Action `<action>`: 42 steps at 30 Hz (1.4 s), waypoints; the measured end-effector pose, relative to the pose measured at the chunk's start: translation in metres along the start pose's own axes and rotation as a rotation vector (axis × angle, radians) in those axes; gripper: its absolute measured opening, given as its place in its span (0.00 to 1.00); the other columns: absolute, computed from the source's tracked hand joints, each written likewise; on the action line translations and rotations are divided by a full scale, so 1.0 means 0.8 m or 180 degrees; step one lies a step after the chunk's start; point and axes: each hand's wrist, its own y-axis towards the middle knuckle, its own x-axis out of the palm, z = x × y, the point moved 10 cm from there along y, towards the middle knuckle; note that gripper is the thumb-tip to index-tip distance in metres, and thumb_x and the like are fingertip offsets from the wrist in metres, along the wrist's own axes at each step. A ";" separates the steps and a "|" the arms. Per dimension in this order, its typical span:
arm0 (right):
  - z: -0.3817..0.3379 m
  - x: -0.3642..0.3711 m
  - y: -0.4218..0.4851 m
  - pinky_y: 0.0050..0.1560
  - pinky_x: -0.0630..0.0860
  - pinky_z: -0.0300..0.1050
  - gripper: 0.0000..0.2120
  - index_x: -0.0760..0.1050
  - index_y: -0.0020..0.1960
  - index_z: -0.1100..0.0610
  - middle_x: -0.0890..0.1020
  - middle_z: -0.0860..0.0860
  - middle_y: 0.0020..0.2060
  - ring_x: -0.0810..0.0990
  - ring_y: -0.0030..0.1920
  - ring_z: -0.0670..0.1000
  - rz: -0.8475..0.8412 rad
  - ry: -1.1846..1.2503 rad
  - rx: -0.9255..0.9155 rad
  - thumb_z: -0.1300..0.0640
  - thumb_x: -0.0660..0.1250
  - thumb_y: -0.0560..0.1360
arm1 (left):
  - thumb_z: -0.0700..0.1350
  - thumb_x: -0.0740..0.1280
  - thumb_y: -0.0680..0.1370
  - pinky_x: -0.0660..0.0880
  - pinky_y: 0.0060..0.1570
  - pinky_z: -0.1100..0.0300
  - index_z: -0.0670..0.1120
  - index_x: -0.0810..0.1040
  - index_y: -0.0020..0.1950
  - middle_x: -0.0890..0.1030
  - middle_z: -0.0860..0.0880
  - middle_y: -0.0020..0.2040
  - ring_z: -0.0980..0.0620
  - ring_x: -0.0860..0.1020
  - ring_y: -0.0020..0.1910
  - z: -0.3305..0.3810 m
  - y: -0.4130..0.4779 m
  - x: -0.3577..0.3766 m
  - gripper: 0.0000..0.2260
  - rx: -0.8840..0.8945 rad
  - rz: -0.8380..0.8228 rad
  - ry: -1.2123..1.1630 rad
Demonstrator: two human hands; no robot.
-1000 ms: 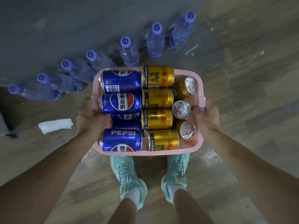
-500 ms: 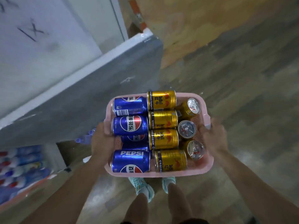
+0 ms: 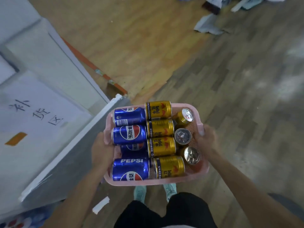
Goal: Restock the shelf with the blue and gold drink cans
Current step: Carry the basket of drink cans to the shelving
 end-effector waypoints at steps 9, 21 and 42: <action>0.003 -0.086 -0.125 0.30 0.66 0.43 0.06 0.77 0.41 0.56 0.79 0.53 0.34 0.75 0.32 0.49 0.0785 0.0464 0.0626 0.58 0.68 0.77 | 0.57 0.62 0.81 0.80 0.44 0.49 0.53 0.79 0.45 0.85 0.53 0.40 0.53 0.83 0.39 0.092 0.007 0.012 0.12 0.0915 -0.0823 -0.0141; 0.114 -0.155 -0.356 0.33 0.75 0.49 0.09 0.73 0.36 0.53 0.79 0.50 0.31 0.79 0.33 0.51 0.2140 0.1073 0.1589 0.57 0.67 0.74 | 0.42 0.68 0.79 0.71 0.35 0.57 0.48 0.77 0.51 0.81 0.52 0.42 0.48 0.80 0.44 0.227 -0.107 0.088 0.02 0.2226 -0.1956 0.0195; 0.407 -0.203 -0.967 0.37 0.67 0.46 0.03 0.78 0.46 0.59 0.81 0.54 0.37 0.79 0.39 0.58 0.4010 0.1449 0.3406 0.61 0.67 0.73 | 0.42 0.65 0.82 0.74 0.35 0.59 0.45 0.76 0.43 0.82 0.47 0.41 0.50 0.80 0.39 0.182 -0.729 0.273 0.08 0.3464 -0.3937 0.0600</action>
